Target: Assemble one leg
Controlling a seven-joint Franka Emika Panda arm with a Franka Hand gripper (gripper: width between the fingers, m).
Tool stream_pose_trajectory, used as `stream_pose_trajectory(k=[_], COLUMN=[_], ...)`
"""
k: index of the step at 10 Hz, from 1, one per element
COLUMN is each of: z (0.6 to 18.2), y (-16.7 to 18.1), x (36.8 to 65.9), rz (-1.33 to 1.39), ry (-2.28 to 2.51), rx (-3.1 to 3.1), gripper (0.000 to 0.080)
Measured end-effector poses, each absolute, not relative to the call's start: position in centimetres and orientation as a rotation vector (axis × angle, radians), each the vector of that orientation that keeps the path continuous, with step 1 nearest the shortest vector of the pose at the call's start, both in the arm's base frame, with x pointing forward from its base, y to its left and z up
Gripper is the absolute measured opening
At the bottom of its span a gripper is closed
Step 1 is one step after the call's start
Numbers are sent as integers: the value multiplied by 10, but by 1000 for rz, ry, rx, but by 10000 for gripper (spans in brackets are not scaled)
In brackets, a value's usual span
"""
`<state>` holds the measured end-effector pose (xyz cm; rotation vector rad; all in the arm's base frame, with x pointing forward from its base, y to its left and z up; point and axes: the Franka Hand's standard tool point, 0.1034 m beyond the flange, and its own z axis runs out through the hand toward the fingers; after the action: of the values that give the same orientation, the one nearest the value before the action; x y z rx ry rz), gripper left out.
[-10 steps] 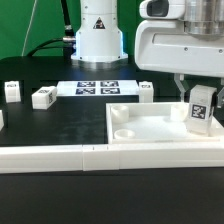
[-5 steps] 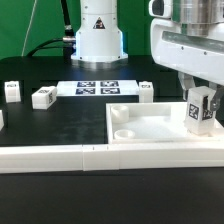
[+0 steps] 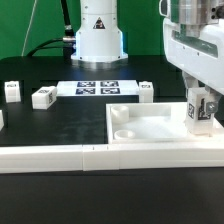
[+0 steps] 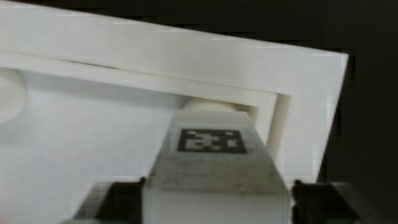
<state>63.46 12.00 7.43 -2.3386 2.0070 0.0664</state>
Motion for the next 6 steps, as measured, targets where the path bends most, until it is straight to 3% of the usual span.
stream_pose_trajectory(k=[1, 2, 6], z=[74, 74, 76], y=[120, 120, 124], x=[635, 634, 635], rz=[65, 63, 47], ry=[1964, 1932, 1285], rx=[-2374, -2401, -2797], gripper=[489, 614, 648])
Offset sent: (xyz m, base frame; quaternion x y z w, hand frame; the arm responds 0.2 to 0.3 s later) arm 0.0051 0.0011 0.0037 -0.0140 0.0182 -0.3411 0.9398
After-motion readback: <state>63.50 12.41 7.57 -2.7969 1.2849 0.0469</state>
